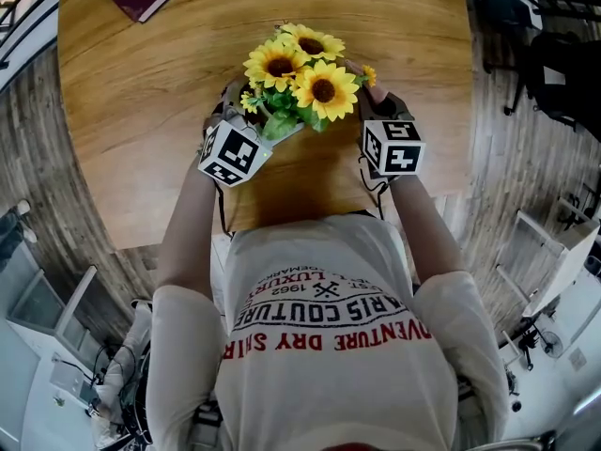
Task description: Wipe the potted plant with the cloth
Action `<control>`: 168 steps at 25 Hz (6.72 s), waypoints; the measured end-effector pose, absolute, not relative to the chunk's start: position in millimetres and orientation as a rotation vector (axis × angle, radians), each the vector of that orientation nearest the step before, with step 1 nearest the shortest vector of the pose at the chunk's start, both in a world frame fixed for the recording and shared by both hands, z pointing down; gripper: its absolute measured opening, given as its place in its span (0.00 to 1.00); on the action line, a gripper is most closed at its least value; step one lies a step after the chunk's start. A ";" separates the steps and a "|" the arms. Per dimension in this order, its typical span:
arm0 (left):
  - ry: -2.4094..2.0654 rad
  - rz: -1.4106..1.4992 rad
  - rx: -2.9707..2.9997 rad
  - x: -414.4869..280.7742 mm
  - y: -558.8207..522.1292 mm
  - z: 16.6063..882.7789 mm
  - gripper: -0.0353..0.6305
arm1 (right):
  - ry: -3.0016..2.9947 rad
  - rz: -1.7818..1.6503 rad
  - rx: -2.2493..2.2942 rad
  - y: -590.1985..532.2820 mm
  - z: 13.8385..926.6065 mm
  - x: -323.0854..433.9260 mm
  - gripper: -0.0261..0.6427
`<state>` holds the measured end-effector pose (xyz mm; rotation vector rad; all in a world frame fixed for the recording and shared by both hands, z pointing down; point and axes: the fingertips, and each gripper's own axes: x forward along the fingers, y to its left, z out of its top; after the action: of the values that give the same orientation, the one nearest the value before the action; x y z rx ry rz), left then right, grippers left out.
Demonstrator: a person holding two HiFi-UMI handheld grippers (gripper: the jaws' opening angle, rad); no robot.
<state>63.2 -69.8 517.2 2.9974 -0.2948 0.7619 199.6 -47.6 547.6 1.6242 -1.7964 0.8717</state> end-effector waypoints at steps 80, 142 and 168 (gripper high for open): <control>-0.344 0.307 3.044 32.5 -65.2 393.9 0.81 | -2.225 0.429 1.600 -39.6 427.9 137.4 0.09; -1.359 0.258 2.762 1.4 -71.5 339.6 0.28 | -2.197 0.190 1.762 -42.2 384.0 227.7 0.09; -1.359 0.379 2.828 18.7 -42.9 316.7 0.08 | -2.410 -0.004 1.592 -14.0 335.5 186.7 0.09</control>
<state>18.7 -42.9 316.7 2.8277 -1.3594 0.3794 186.7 -14.0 335.5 1.5925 -2.4103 -0.0039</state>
